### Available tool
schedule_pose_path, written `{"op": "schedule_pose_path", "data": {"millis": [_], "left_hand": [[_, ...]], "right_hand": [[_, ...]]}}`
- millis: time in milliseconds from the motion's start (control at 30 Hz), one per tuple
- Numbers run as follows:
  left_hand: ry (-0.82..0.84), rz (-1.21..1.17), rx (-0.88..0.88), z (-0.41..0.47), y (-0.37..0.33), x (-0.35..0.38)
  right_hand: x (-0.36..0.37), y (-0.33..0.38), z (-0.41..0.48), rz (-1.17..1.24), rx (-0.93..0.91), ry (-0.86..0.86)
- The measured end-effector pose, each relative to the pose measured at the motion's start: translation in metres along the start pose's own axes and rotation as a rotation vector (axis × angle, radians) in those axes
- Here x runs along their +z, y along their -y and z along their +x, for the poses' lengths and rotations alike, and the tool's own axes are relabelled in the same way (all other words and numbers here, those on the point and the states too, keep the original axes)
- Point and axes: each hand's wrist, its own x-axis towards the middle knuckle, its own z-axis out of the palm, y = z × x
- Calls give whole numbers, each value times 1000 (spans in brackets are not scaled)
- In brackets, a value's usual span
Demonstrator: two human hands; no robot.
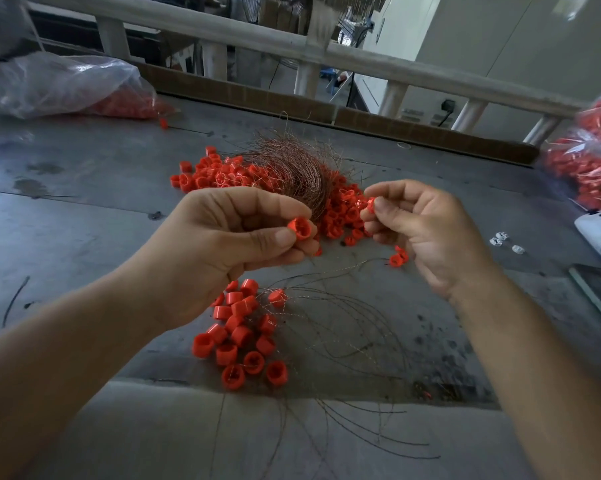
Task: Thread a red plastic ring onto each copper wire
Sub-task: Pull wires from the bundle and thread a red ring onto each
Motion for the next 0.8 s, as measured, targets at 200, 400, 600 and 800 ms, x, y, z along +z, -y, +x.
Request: {"op": "schedule_pose_path", "data": {"millis": [200,400,600,800], "left_hand": [[-23,5,-28,-2,-2,4],[-44,32,-37,-1,-2,5],[-59,51,-35,-1,-3,8],[-73,69,-32,-1,-4,7]], "right_hand": [[21,16,-18,204,62,209],[27,15,-22,245,44,274],[29,15,-26,129,-48,293],[35,14,-30,-6,-211,243]]}}
